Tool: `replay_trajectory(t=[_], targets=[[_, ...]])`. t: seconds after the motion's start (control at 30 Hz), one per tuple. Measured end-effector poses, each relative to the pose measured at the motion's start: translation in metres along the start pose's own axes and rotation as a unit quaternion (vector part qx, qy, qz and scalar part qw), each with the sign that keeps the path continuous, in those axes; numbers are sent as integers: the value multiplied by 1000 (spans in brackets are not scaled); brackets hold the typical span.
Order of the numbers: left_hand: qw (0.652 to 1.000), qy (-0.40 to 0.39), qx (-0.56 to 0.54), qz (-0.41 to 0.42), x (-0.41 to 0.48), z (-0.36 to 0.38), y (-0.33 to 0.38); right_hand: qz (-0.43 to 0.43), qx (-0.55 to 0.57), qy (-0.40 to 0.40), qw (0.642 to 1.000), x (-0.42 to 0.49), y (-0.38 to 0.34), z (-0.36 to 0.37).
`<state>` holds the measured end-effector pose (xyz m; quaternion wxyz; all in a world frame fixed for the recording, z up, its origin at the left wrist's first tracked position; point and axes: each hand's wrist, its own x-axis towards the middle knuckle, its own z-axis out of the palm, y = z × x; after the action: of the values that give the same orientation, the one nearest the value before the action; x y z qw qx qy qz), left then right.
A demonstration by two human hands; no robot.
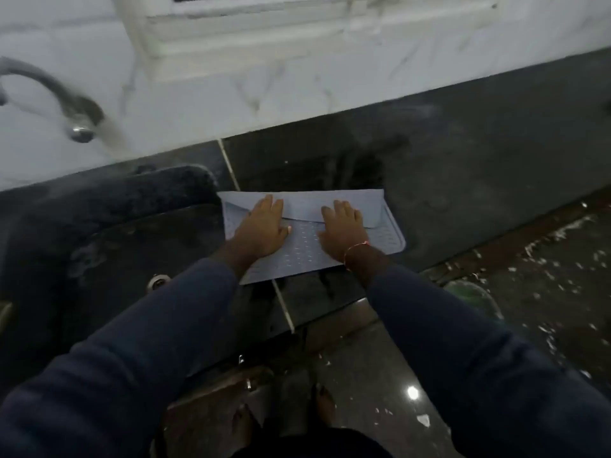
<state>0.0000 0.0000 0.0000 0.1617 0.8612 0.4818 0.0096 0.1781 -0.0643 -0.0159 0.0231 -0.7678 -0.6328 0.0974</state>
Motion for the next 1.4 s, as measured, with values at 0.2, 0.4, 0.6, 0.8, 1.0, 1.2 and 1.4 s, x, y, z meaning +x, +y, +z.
replay_trajectory(t=[0.2, 0.4, 0.6, 0.8, 1.0, 1.2, 1.4], targets=[[995, -84, -10, 42, 13, 14, 20, 184, 158, -19, 970, 5, 72, -4], [995, -90, -18, 38, 10, 15, 14, 282, 302, -34, 910, 45, 99, 9], [996, -56, -34, 58, 25, -12, 33, 282, 370, 63, 883, 68, 89, -28], [997, -8, -36, 74, 58, -41, 88, 221, 658, 44, 718, 59, 40, -93], [991, 90, 46, 90, 91, -69, 100, 118, 595, 25, 795, 41, 48, -107], [980, 70, 54, 180, 98, -82, 101, 211, 218, 75, 950, 44, 97, -58], [986, 92, -12, 136, 90, -77, 86, 129, 275, 83, 949, 48, 106, -42]])
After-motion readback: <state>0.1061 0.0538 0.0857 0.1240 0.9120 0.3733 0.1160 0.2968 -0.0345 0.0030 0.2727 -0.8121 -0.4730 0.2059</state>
